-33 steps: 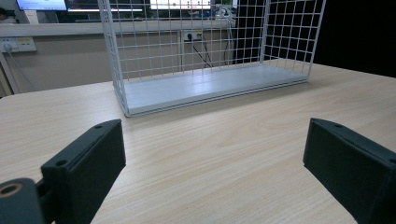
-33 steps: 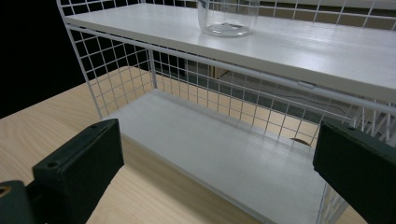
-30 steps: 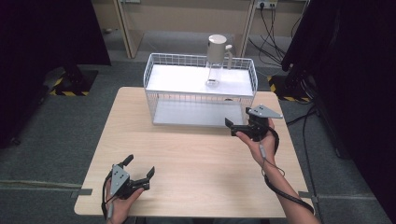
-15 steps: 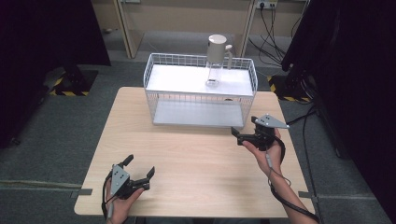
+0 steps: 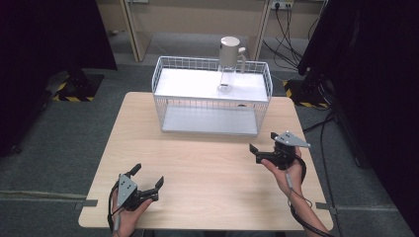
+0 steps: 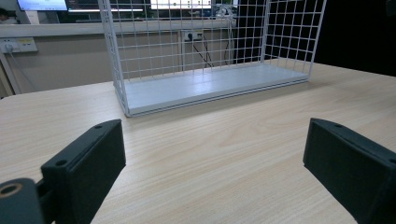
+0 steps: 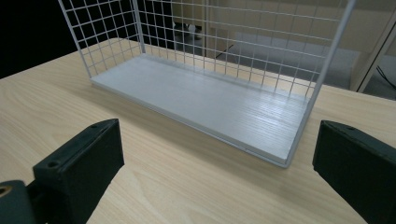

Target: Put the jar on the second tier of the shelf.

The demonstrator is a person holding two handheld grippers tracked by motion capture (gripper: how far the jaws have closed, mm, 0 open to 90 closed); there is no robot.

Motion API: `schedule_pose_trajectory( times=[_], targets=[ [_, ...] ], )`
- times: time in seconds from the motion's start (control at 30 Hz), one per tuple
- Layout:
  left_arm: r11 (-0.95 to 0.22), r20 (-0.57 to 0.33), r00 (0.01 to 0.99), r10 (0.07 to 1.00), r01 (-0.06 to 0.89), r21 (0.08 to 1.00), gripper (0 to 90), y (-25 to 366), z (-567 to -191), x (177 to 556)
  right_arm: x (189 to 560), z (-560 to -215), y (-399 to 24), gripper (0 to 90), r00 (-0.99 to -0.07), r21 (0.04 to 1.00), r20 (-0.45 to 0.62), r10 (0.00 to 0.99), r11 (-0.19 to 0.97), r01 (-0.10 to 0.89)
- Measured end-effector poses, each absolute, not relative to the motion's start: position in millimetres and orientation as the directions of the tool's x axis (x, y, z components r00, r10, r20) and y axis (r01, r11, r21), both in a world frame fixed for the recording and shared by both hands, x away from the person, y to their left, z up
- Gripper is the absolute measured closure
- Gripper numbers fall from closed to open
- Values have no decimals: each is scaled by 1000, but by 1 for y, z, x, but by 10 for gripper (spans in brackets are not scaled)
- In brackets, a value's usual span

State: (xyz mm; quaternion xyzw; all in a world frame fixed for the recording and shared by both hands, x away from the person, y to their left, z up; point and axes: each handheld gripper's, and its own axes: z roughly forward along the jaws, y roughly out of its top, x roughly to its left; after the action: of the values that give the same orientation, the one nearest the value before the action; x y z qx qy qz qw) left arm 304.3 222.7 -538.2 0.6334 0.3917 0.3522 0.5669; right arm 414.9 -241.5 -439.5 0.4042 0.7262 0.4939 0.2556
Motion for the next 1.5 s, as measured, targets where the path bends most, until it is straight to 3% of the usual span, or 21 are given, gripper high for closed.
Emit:
schedule_pose_trajectory(
  times=[1.5],
  targets=[
    [-52,4,442,897,97,994,52,222,-538,304,371,-494,-293,23,-429,909,82,899,109,402]
  ],
)
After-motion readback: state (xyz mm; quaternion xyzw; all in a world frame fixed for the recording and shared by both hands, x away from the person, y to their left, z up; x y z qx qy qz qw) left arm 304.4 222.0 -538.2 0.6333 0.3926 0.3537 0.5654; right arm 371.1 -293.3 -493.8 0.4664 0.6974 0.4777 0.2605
